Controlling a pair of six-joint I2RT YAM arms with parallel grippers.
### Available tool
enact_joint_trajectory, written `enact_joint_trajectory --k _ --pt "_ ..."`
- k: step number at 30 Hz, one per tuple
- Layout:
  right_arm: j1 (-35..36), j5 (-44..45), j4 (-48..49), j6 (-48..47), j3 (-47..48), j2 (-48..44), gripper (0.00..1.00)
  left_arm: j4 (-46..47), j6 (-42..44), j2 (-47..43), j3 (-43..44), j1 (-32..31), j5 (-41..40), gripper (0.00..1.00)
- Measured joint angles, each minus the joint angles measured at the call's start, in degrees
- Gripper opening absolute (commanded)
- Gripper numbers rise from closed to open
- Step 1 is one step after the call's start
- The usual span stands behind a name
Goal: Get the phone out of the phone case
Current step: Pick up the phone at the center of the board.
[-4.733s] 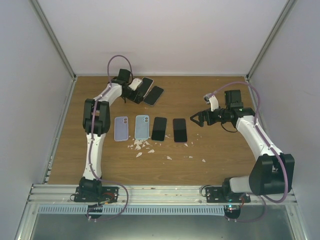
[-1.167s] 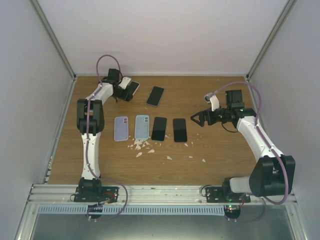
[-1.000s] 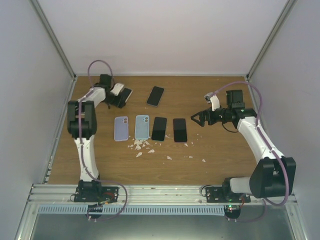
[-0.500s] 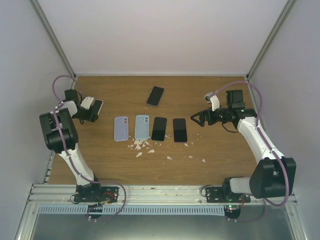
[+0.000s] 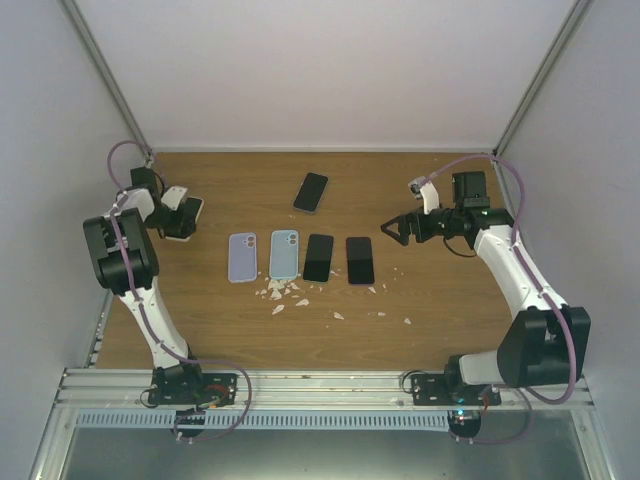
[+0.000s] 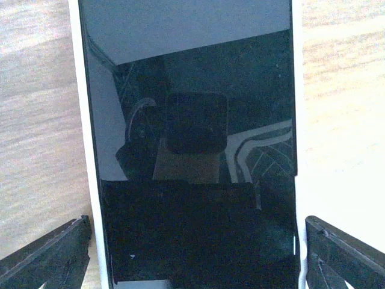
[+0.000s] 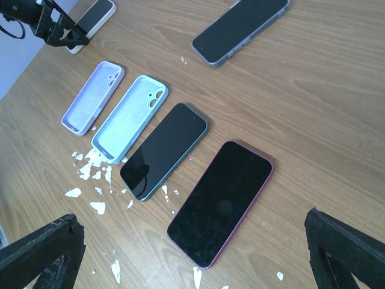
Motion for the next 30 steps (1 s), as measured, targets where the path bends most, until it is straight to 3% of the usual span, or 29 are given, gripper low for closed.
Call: enact_joint_trajectory --k 4,16,30 --pt "0.00 -0.35 -0.55 -0.24 1.81 1.49 1.00 -0.61 -0.94 1.55 2.34 -0.59 -0.42 0.87" --pt "-0.02 -5.49 1.11 0.94 14.84 10.12 1.00 -0.28 -3.65 2.16 3.74 -0.57 0.37 0.52" --pt "1.40 -7.17 21.11 17.07 13.97 10.19 1.00 0.59 -8.61 -8.85 -8.90 -1.27 4.48 0.39"
